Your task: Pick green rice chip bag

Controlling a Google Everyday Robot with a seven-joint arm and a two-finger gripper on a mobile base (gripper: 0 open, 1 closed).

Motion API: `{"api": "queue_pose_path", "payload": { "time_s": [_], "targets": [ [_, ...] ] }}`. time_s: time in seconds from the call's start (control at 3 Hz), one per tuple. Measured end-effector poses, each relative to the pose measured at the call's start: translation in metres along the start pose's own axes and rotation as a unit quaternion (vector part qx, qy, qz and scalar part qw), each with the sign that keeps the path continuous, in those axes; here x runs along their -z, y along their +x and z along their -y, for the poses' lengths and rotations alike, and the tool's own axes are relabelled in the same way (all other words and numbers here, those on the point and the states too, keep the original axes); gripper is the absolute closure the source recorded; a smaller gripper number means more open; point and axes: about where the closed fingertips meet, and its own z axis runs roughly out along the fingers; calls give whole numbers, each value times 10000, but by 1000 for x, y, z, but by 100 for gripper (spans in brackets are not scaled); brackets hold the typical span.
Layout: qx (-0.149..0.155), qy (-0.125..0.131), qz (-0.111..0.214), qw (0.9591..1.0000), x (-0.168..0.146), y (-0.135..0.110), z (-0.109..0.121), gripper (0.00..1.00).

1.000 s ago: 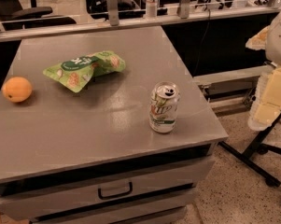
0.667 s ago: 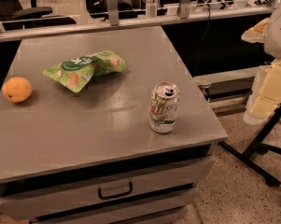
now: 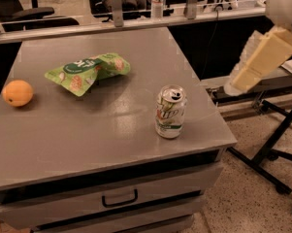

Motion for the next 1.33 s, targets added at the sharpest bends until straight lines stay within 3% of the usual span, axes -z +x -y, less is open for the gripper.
{"api": "queue_pose_path", "payload": {
  "time_s": [0.33,1.0,1.33],
  "targets": [
    [9,350,180,9992,5,-12,16,0],
    [-30,363,358,9987,-2,-20,16,0],
    [-21,458,547,9975,-36,-33,23,0]
  ]
}}
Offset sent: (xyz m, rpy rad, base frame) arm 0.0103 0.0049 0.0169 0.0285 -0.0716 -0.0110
